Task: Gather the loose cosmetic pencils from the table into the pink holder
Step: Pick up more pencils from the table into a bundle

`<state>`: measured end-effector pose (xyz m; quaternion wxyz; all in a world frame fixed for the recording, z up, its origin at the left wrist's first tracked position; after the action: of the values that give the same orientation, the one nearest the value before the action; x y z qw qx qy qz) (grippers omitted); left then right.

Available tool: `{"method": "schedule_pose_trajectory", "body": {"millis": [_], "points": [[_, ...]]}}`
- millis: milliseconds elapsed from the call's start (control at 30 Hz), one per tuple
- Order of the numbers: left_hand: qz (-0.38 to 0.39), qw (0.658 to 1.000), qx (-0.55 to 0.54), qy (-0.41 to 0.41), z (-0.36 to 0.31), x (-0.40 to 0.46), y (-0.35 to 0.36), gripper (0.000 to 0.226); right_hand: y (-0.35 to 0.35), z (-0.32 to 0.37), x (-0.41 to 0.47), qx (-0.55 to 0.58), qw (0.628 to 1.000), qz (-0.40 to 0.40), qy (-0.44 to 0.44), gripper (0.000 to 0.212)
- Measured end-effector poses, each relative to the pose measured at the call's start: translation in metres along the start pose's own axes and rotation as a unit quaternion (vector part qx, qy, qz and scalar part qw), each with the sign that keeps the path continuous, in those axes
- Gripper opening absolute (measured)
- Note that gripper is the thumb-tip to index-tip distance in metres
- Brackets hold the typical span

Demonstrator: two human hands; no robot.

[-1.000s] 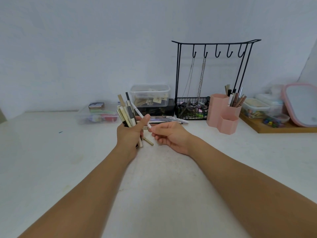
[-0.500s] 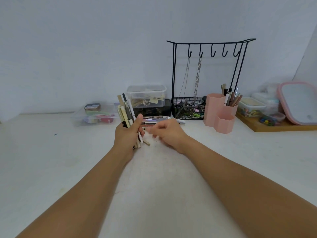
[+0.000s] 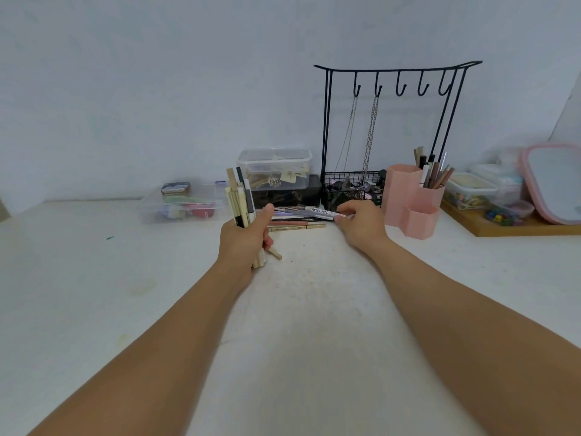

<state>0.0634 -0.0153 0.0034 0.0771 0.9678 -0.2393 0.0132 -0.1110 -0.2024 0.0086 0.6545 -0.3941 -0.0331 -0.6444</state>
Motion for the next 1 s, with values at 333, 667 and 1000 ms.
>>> {"method": "schedule_pose_trajectory", "body": {"millis": [333, 667, 1000], "points": [[0.005, 1.0, 0.004, -0.005, -0.003, -0.003, -0.001, 0.043, -0.009, 0.003, -0.003, 0.068, 0.993, -0.05, 0.08, 0.012], [-0.003, 0.998, -0.052, -0.039, -0.005, -0.003, -0.002, 0.04, -0.006, 0.028, -0.022, 0.393, 0.87, -0.056, 0.292, 0.01], [0.005, 0.996, -0.089, -0.008, -0.015, -0.011, -0.002, 0.033, 0.038, 0.089, -0.076, 0.599, 0.664, 0.233, 0.382, 0.01]]}}
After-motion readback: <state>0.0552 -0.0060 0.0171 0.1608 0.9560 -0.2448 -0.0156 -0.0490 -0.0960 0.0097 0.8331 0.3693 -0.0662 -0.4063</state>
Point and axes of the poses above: each hand's wrist, its own x-axis towards the middle knuckle, its own y-axis out of the palm, z = x × y, the point moved 4 cm from there along x, towards the middle knuckle, and after that the axes turned 13 degrees about -z, right-handed, at the moved point
